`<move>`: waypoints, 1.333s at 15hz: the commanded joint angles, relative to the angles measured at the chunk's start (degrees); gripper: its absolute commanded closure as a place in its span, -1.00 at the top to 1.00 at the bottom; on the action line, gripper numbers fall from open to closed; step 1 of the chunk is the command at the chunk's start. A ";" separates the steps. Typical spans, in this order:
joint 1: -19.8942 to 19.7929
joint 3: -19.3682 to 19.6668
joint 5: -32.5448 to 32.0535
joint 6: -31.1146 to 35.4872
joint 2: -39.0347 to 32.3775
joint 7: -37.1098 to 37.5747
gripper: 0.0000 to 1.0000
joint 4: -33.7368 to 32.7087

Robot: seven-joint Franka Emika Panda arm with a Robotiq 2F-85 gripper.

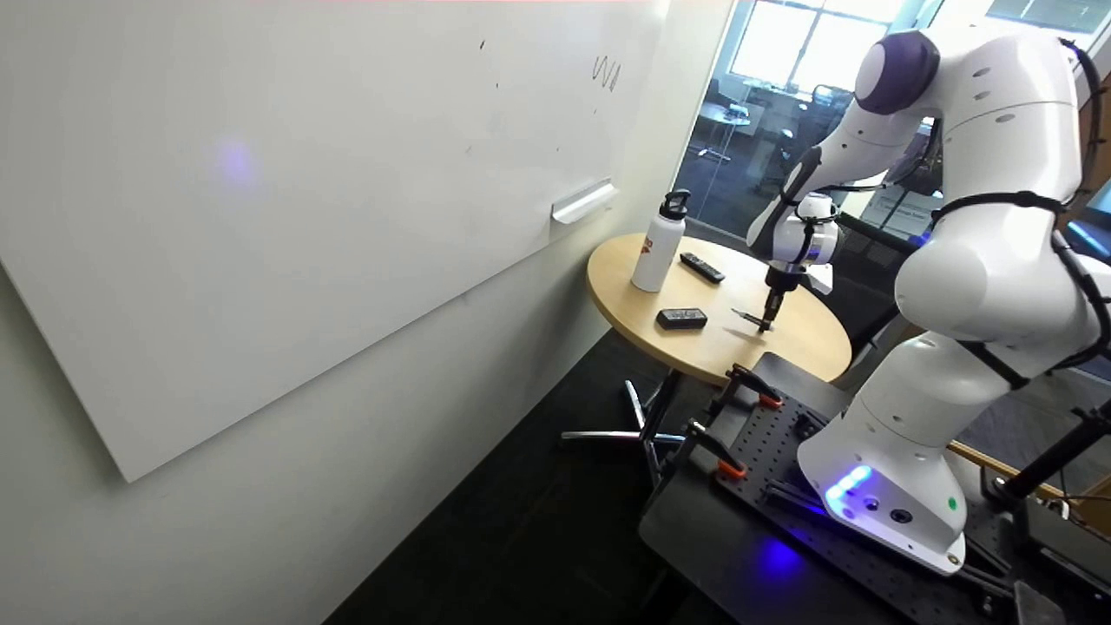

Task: Use the marker to scribble on the white board

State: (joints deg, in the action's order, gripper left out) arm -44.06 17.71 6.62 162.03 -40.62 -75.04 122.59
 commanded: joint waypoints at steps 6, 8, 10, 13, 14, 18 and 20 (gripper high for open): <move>-3.83 -3.54 -8.70 3.75 2.02 4.71 0.20 0.09; -4.81 -4.24 -9.93 6.39 4.16 3.93 0.50 1.97; -6.95 -5.66 -11.26 9.02 7.16 2.59 0.80 4.25; -12.69 -10.02 -12.85 11.05 13.41 -0.37 1.00 8.57; -14.92 -11.87 -12.83 11.05 15.25 -1.76 1.00 9.65; -25.63 -21.89 -9.48 8.54 23.05 -11.02 1.00 14.32; -30.08 -26.39 -6.40 7.17 25.99 -15.79 1.00 16.01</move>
State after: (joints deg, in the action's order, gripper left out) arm -68.31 -2.73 -3.54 171.46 -21.08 -84.33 133.92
